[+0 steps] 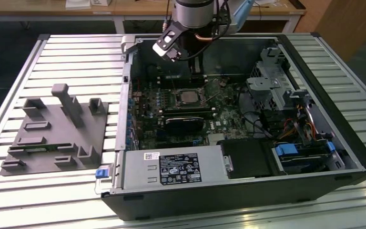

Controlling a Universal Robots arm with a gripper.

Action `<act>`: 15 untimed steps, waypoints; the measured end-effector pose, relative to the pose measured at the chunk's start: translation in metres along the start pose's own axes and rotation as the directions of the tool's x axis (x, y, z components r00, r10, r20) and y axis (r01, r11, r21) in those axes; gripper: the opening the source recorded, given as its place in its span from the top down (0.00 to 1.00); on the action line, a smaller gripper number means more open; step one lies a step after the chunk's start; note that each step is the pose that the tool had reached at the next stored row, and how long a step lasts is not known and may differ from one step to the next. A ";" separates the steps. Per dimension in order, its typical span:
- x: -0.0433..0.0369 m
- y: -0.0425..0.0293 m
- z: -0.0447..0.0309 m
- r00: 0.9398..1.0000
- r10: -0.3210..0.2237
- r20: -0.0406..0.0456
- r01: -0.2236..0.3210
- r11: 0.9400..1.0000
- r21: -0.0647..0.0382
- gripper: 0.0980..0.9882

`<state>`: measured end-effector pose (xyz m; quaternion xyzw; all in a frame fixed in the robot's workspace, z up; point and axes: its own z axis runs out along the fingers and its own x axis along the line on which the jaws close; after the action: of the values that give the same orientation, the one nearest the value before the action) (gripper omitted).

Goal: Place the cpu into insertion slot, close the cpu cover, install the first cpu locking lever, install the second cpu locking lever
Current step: 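Close the cpu cover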

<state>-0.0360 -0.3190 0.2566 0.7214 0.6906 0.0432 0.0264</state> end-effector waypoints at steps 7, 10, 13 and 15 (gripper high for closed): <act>0.0002 0.0040 0.0004 1.000 0.000 0.000 0.000 1.000 0.000 0.99; 0.0003 0.0059 0.0006 1.000 0.000 0.000 0.000 1.000 0.000 0.99; 0.0004 0.0090 0.0009 1.000 0.000 0.000 0.000 1.000 0.000 0.99; 0.0005 0.0119 0.0012 1.000 0.000 0.000 0.000 1.000 0.000 0.99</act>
<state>-0.0240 -0.3190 0.2566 0.7214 0.6906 0.0432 0.0264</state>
